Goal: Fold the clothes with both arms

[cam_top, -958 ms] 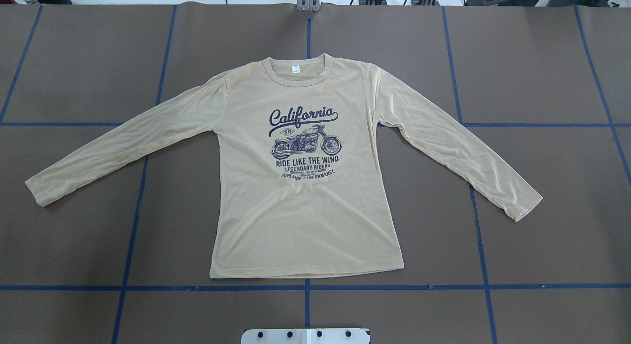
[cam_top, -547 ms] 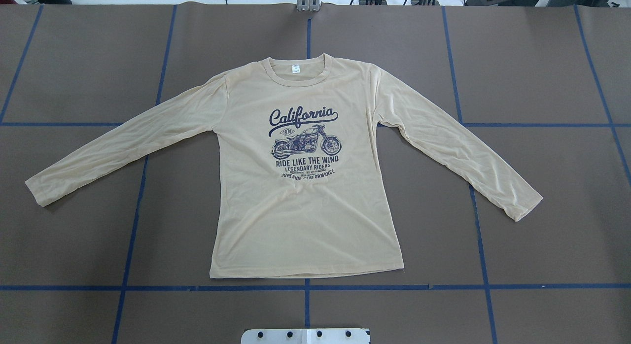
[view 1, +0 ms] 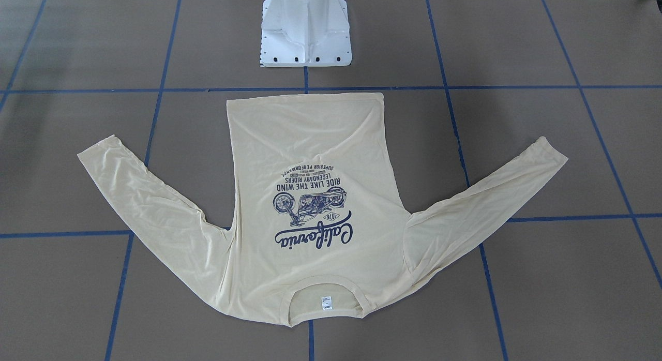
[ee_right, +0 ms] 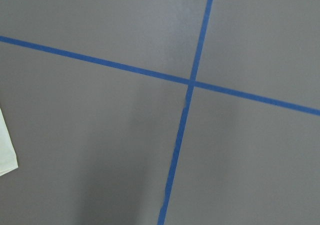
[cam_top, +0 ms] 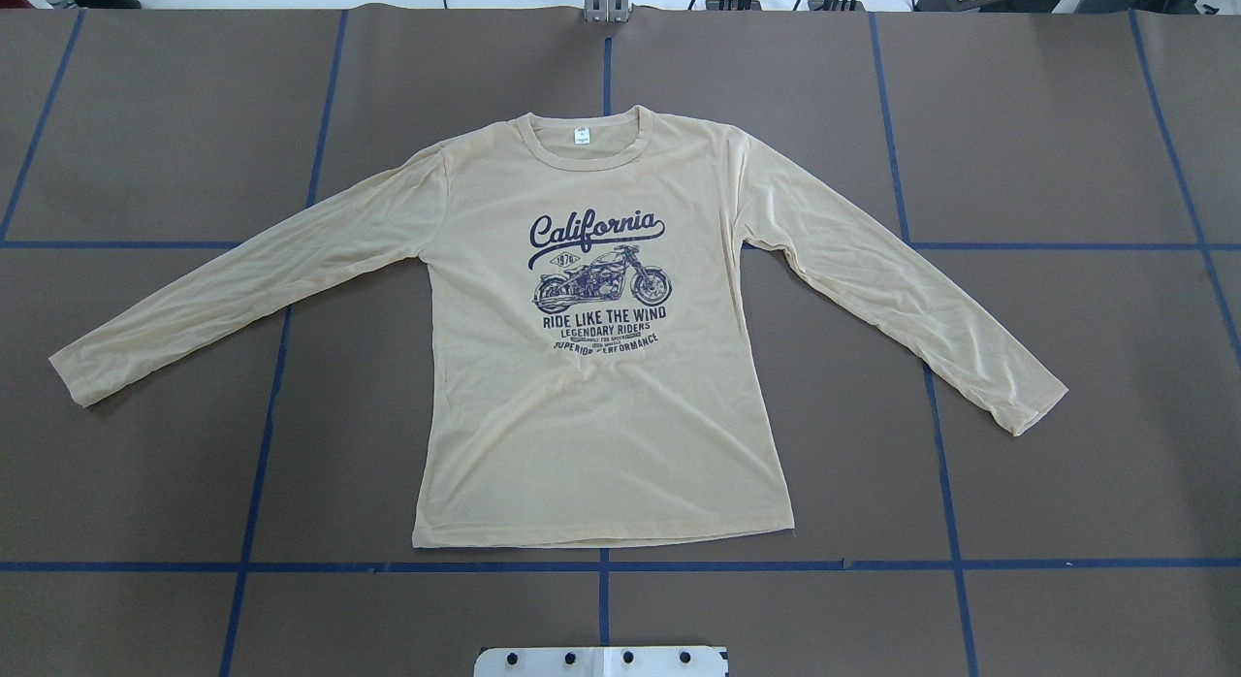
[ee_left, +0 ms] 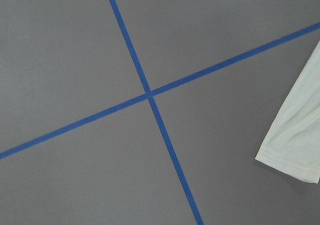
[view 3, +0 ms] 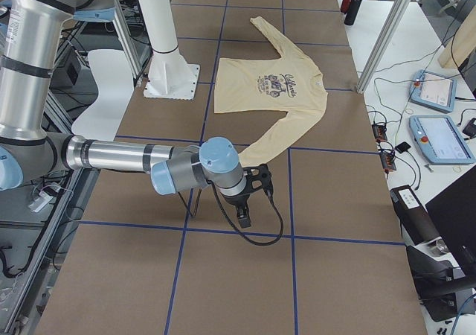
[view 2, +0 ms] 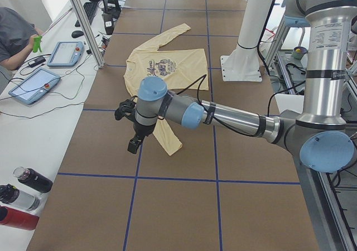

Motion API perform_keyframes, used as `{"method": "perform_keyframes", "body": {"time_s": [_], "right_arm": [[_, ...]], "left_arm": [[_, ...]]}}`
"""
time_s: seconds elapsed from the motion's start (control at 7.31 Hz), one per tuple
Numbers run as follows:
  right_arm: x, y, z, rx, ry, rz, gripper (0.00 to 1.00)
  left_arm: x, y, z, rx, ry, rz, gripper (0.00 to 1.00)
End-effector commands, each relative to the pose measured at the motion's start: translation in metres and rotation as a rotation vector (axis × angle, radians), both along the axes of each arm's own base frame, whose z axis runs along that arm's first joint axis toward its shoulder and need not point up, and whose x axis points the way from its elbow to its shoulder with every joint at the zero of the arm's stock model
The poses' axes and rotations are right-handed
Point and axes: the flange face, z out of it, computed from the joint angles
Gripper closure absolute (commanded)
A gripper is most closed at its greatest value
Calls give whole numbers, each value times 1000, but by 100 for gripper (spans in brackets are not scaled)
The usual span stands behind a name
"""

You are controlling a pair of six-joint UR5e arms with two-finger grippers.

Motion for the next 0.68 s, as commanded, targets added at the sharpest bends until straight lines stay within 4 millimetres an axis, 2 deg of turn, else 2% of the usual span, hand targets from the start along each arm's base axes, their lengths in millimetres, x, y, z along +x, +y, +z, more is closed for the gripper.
{"method": "perform_keyframes", "body": {"time_s": [0.0, 0.14, 0.27, 0.41, 0.55], "right_arm": [[0, -22, -20, 70, -19, 16, 0], [-1, -27, -26, 11, -52, 93, 0], [-3, -35, -34, 18, -63, 100, 0], [-34, -40, -47, 88, -73, 37, 0], [-66, -53, -57, -5, -134, 79, 0]], "left_arm": [[-2, -21, -50, 243, -3, -40, 0], [1, -36, -61, 236, 32, -76, 0], [2, -41, -72, 242, 51, -91, 0], [2, -38, -73, 246, 53, -90, 0], [3, -37, -75, 251, 57, -86, 0]]}}
